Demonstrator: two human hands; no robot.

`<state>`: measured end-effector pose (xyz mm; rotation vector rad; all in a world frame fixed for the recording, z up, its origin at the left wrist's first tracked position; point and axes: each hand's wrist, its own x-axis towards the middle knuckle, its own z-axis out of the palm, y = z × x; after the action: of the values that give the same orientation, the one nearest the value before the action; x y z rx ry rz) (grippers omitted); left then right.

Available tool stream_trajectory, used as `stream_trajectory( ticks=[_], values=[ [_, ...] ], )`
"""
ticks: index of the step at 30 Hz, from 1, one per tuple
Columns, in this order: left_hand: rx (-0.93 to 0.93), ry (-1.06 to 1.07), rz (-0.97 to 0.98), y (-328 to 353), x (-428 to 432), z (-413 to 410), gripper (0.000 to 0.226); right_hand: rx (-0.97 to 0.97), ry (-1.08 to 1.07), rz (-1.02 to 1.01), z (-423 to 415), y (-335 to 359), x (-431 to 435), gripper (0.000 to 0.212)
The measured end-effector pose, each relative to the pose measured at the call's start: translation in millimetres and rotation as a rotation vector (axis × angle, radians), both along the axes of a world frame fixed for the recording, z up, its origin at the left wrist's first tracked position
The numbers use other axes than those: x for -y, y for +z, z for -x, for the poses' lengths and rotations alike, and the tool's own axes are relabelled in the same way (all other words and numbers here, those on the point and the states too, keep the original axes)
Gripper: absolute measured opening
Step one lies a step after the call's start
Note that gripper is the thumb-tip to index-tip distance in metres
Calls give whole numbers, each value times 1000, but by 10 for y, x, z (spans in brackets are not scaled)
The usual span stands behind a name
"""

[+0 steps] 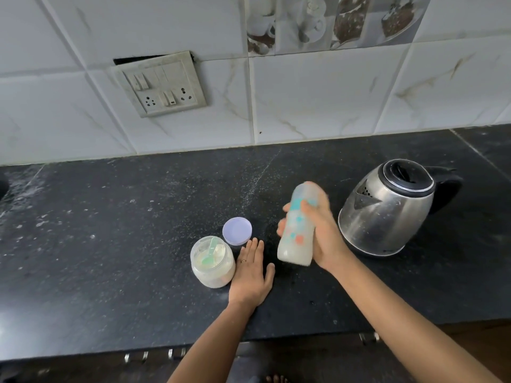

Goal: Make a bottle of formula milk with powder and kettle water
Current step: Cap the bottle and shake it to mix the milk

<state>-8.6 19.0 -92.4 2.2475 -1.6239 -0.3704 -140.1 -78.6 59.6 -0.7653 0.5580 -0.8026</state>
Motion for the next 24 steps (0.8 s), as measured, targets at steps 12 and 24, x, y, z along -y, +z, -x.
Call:
stream_trajectory(
  ticks=[12,24],
  values=[
    [3,1,6,-3,6,2,66,-5,67,71,46,-18,11,54],
    [-5,14,32,11,9,17,62,153,-113,-186,-56,-65,86,69]
  ],
)
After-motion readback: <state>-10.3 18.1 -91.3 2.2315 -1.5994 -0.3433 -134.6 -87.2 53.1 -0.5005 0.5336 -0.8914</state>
